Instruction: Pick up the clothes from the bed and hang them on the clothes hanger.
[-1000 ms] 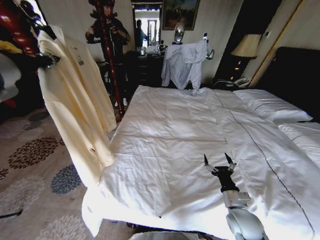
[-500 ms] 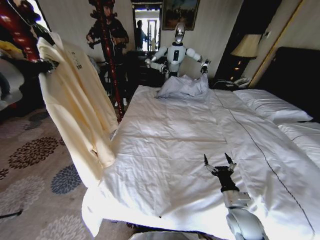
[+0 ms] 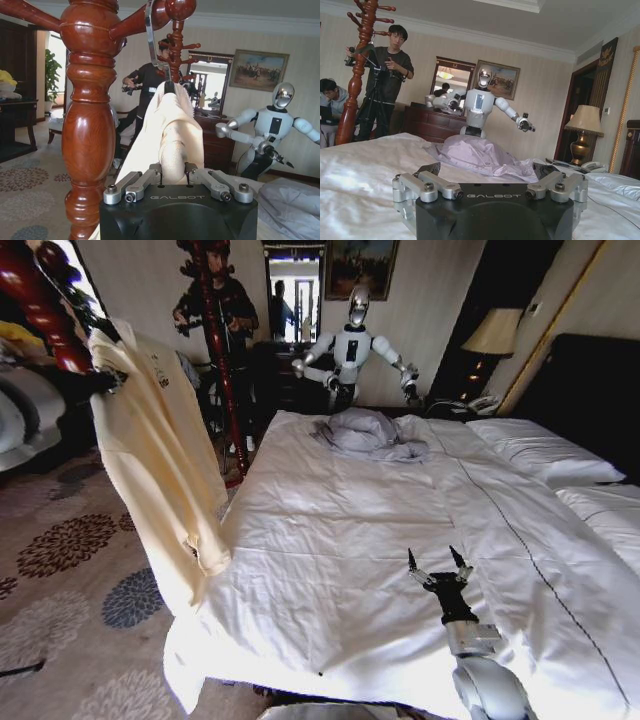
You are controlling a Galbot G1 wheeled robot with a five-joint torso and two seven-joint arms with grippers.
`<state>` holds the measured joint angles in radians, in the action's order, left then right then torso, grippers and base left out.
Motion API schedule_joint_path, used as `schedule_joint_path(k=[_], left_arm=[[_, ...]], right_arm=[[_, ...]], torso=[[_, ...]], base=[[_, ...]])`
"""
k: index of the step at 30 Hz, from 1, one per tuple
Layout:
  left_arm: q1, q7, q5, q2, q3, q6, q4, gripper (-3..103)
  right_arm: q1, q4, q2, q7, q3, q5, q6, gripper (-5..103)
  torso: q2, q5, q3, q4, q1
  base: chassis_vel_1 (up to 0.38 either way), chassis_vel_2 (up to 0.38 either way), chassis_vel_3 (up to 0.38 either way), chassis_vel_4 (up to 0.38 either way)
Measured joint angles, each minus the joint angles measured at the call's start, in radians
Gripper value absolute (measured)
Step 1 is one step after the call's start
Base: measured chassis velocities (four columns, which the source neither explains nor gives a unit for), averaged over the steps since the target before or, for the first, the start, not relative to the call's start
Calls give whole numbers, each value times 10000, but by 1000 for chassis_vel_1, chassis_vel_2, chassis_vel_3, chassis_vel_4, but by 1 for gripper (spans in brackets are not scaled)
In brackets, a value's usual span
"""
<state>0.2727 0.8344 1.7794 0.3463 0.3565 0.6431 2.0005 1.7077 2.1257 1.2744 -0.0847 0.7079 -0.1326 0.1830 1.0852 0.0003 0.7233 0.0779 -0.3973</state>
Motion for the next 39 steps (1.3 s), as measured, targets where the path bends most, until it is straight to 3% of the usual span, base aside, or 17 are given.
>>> schedule_joint_path(k=[2,10,13,14,15,17,23,25,28,39], left_arm=[[-1,46,21,2,5,93,37,15],[-119,262,6,-34,15,330,101,36],[-105,308,-38,-76,56,348,127,53],[-101,314,-49,-87,79,347,142,53],[-101,319,-61,-99,101,347,160,63],[-109,319,-80,-114,109,352,174,63],[23,354,-243,-207,309,440,296,90],[125,364,-243,-244,407,472,347,90],[678,384,-113,-396,928,659,539,100],[828,330,-517,-408,1371,493,777,100]], right_arm=[[0,0,0,0,0,0,0,100],[0,0,0,0,0,0,0,100],[0,0,0,0,0,0,0,100],[0,-1,0,0,0,0,0,100],[0,0,0,0,0,0,0,100],[0,0,0,0,0,0,0,100],[0,0,0,0,0,0,0,100],[0,0,0,0,0,0,0,100],[0,0,0,0,0,0,0,100],[0,0,0,0,0,0,0,100]], torso=[[0,0,0,-1,0],[0,-1,0,0,-1],[0,-2,0,0,0],[-1,-3,0,0,-1],[-1,-2,0,0,0],[-1,-2,0,0,0],[-1,-2,0,1,0],[0,-2,0,0,0],[0,-3,0,-2,0],[0,-3,0,-1,0]], base=[[0,0,0,0],[0,0,0,0],[0,0,0,0],[0,0,0,0],[0,0,0,0],[0,0,0,0],[0,0,0,0],[0,0,0,0],[0,0,0,0],[0,0,0,0]])
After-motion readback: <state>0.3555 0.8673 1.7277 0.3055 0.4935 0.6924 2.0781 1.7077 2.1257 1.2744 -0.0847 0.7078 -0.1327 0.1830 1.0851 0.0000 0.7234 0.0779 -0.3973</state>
